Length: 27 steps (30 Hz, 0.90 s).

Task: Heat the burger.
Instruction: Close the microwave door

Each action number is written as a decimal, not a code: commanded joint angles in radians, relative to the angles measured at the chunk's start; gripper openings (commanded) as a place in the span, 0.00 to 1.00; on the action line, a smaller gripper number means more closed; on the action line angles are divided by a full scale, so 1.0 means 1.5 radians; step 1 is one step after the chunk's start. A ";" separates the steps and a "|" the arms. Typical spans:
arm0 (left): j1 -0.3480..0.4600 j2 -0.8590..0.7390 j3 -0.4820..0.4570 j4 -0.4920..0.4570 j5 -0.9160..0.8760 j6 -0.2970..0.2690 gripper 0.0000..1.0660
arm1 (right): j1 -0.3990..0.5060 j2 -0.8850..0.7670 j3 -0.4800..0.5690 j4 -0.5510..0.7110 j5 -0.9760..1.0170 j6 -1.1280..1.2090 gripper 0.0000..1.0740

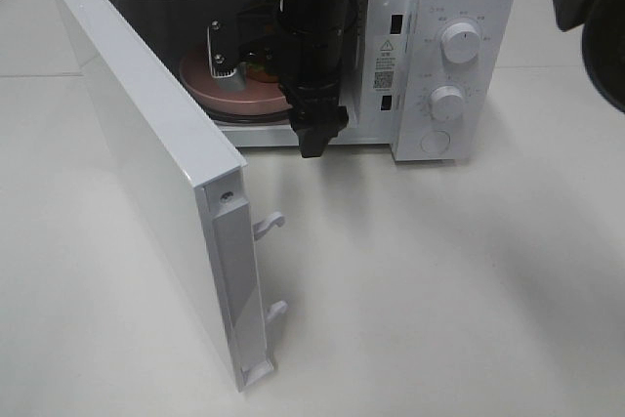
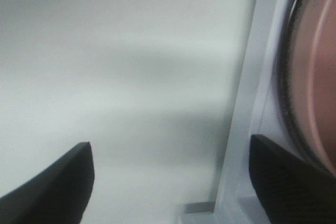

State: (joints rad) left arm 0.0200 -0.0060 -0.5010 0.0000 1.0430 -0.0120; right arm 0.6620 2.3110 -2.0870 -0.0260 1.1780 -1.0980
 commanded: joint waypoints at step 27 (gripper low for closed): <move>0.000 -0.010 0.001 -0.006 -0.005 -0.002 0.96 | 0.002 -0.281 0.352 -0.007 -0.019 0.063 0.73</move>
State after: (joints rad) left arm 0.0200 -0.0060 -0.5010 0.0000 1.0430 -0.0120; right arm 0.6620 1.9250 -1.5980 -0.0330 1.1470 -1.0200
